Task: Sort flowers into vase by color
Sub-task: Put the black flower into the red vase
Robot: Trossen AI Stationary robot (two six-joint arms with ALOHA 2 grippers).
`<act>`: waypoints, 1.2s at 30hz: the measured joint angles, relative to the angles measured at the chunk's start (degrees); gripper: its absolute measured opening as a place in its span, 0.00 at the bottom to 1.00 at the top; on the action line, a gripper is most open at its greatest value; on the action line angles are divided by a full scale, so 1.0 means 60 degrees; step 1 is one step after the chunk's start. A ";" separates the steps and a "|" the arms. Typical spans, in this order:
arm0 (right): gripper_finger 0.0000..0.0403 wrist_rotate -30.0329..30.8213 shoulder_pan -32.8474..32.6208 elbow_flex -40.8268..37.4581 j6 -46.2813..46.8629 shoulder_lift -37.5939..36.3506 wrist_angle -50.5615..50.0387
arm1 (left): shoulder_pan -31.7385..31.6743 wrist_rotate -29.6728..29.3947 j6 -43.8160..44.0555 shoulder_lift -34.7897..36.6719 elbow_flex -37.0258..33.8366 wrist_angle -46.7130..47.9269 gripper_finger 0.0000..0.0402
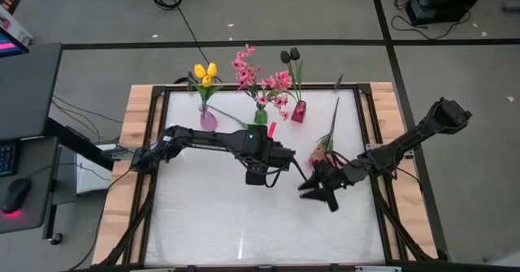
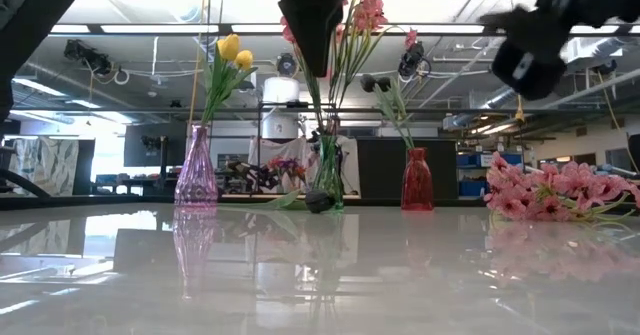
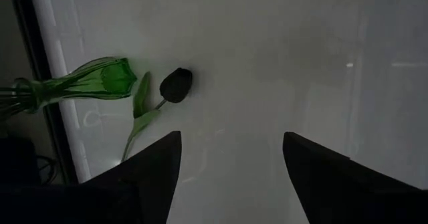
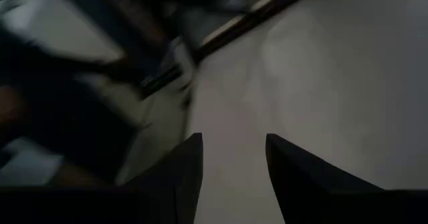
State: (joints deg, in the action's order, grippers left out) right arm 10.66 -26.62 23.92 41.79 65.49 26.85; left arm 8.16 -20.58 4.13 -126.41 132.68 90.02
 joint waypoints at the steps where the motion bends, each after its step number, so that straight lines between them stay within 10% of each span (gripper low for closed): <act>1: 0.43 0.0416 0.0035 0.0000 -0.0084 0.0001 0.0000 | -0.0025 -0.0004 -0.0122 0.0000 0.0001 0.0000 0.67; 36: 0.43 0.0921 0.0215 0.0000 -0.0146 0.0000 0.0114 | -0.0684 0.0136 -0.1203 0.0066 -0.0442 -0.1169 0.67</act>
State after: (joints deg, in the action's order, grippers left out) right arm 16.19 -25.32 23.92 40.91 65.49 27.54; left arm 4.05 -19.76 -3.08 -126.01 130.03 83.00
